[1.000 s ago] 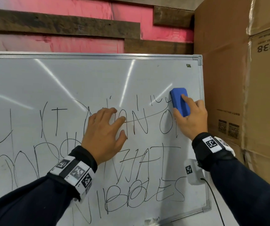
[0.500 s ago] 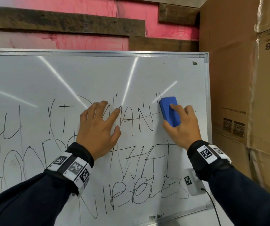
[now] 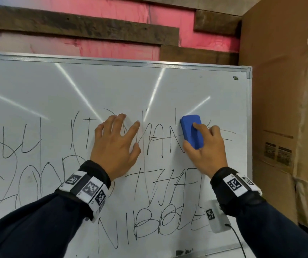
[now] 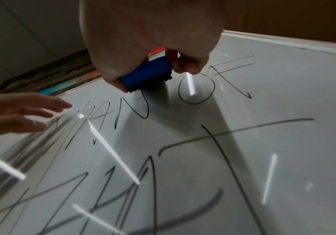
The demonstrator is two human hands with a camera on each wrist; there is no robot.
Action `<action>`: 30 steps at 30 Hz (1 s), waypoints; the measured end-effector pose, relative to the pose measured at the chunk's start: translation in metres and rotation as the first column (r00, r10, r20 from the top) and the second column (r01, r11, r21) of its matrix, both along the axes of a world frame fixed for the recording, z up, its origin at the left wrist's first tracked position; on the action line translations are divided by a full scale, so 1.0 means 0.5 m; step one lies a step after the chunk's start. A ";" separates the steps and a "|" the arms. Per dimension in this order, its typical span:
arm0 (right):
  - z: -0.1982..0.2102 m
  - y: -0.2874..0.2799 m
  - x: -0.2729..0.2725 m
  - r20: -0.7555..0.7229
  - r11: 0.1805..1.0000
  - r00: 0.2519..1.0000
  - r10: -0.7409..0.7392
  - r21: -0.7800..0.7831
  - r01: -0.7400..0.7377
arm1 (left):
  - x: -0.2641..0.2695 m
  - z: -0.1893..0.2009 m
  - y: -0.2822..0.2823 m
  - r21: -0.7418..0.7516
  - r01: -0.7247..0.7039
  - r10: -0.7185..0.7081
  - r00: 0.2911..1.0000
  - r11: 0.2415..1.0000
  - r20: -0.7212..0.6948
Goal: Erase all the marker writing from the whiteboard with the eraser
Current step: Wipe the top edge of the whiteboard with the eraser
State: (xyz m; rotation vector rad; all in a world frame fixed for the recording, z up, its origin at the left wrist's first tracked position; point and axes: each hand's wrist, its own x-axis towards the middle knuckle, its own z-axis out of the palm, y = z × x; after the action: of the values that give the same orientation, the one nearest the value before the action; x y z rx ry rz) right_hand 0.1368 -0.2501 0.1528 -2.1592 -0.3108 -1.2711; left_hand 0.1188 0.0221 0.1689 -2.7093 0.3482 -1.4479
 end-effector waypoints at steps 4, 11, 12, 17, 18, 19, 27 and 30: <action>0.048 0.018 0.017 0.030 0.998 0.999 -0.037 0.045 0.035 | -0.001 0.015 0.026 -0.022 -0.018 0.018 1.000 1.000 0.016; 0.013 0.089 -0.001 0.021 0.996 1.000 -0.016 -0.085 0.018 | -0.003 0.022 0.066 -0.033 -0.042 0.042 0.999 0.999 -0.005; 0.027 0.091 0.004 0.025 0.999 0.999 -0.022 -0.040 0.023 | -0.004 0.022 0.069 -0.034 -0.044 0.044 0.999 0.998 -0.004; 0.015 0.126 -0.012 0.022 0.998 1.000 0.012 -0.056 -0.011 | -0.010 0.021 0.097 -0.024 -0.056 0.057 0.998 0.998 0.028; 0.006 0.136 -0.019 0.014 0.995 0.999 0.029 -0.091 -0.028 | -0.011 0.023 0.104 -0.024 -0.062 0.063 0.998 0.998 0.032; 0.003 0.144 -0.020 0.012 0.993 0.999 0.037 -0.108 -0.036 | -0.011 0.025 0.110 -0.025 -0.069 0.070 0.997 0.997 0.032; 0.037 0.212 -0.016 0.033 0.986 0.998 0.051 -0.161 -0.045 | -0.014 0.040 0.146 -0.019 -0.117 0.118 0.993 0.993 0.028; 0.032 0.226 -0.015 0.027 0.982 0.998 0.052 -0.183 -0.046 | -0.013 0.037 0.164 -0.022 -0.143 0.144 0.990 0.989 0.009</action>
State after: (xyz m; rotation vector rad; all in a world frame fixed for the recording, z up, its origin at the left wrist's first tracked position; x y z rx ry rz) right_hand 0.1293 -0.1372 0.1688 -2.2702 -0.5088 -1.2942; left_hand 0.1123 0.1041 0.1873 -2.6794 0.1344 -1.4343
